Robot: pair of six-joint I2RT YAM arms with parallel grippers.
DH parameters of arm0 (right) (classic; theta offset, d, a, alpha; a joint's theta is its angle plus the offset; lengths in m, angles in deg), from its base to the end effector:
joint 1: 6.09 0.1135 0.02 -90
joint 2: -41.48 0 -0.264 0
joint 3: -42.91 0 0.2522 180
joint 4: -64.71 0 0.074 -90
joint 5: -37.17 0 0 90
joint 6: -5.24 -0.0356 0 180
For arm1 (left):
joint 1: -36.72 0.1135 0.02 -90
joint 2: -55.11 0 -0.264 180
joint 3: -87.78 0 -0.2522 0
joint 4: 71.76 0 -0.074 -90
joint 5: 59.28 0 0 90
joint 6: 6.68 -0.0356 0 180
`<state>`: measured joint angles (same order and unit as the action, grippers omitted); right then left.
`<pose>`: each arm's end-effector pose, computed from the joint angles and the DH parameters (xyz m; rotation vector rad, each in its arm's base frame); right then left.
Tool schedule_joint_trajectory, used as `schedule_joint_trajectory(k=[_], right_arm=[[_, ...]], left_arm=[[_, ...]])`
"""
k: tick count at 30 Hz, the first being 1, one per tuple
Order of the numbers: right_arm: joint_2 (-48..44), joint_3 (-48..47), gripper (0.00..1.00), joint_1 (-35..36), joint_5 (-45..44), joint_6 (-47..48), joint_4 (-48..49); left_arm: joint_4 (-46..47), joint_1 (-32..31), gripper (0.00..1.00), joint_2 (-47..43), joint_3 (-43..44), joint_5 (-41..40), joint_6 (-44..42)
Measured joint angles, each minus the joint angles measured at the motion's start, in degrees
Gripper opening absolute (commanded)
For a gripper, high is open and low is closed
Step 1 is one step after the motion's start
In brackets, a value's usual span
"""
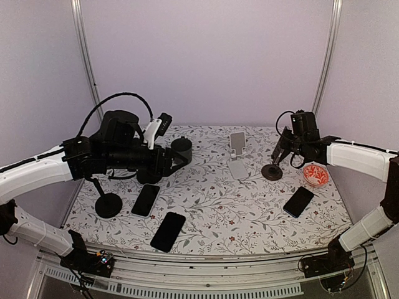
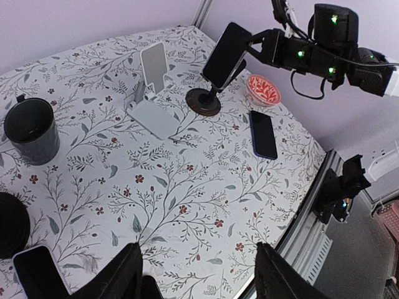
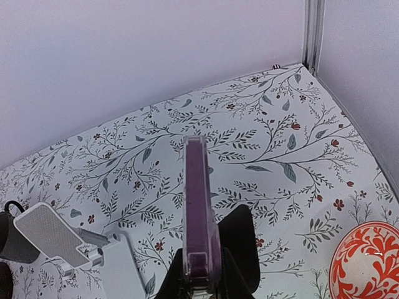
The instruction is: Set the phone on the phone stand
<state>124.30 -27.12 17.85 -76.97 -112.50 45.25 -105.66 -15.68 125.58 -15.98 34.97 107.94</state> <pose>0.3011 0.1178 0.2628 0.3121 2.0574 0.0990 0.1683 -0.2228 0.3360 0.5721 2.1110 -0.8794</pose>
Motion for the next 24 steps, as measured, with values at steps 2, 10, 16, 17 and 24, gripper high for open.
schedule_joint_trajectory(k=[2,10,16,17,24], right_arm=[[0.00,0.00,0.15,0.02,-0.11,-0.76,-0.20],[0.00,0.00,0.35,0.04,0.48,-2.60,-1.68],[0.00,-0.02,0.53,0.04,0.70,-2.60,-3.41],[0.00,-0.07,0.55,0.04,0.68,-2.40,-3.74],[-0.04,-0.79,0.80,0.04,0.59,-1.14,-5.70]], left_arm=[[-0.24,0.00,0.62,0.00,0.00,0.02,-0.02],[-0.28,0.00,0.62,-0.02,-0.02,0.02,0.02],[-0.22,0.00,0.62,-0.02,-0.02,0.37,0.02],[-0.22,0.00,0.62,-0.02,-0.02,0.44,0.02],[-0.20,0.00,0.63,0.00,-0.02,0.87,0.00]])
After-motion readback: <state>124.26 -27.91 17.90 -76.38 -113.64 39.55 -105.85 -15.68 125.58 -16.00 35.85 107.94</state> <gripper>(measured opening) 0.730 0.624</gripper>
